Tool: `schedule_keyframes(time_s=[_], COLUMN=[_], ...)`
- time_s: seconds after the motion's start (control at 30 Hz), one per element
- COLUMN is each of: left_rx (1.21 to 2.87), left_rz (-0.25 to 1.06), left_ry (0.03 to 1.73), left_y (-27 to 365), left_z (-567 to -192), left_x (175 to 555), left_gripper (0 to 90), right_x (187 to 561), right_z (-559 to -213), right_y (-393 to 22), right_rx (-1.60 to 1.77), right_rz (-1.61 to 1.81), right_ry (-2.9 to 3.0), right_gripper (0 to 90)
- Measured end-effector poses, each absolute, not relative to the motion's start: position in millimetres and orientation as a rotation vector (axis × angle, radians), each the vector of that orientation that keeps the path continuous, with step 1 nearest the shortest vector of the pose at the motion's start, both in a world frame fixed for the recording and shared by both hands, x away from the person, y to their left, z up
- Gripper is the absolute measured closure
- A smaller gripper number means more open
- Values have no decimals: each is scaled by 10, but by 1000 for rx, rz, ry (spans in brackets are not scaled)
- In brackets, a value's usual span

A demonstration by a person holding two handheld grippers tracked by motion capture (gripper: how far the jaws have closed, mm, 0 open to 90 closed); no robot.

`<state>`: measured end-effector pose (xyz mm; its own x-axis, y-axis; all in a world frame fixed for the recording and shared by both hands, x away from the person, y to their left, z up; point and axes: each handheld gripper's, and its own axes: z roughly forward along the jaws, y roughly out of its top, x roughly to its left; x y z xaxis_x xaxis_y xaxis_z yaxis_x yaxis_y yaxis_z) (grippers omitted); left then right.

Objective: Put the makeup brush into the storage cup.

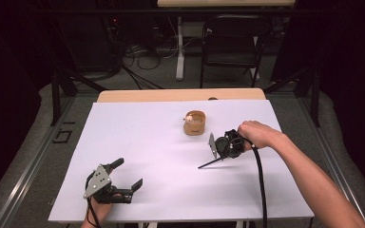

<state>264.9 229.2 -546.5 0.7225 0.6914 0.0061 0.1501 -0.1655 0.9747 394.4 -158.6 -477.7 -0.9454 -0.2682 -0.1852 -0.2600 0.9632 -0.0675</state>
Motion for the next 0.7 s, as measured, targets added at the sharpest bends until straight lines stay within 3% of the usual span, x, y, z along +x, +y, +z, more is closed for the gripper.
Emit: schedule_keyframes(time_s=[0.7], left_rx=[1714], left_rz=[541], left_ry=[676], left_y=[2278], left_z=[-5470], left_x=[2658], left_gripper=[0], right_x=[3806], right_z=[-4465], right_y=[-1292], right_rx=[-499], right_rz=[-58], right_ry=[2825], right_gripper=[840])
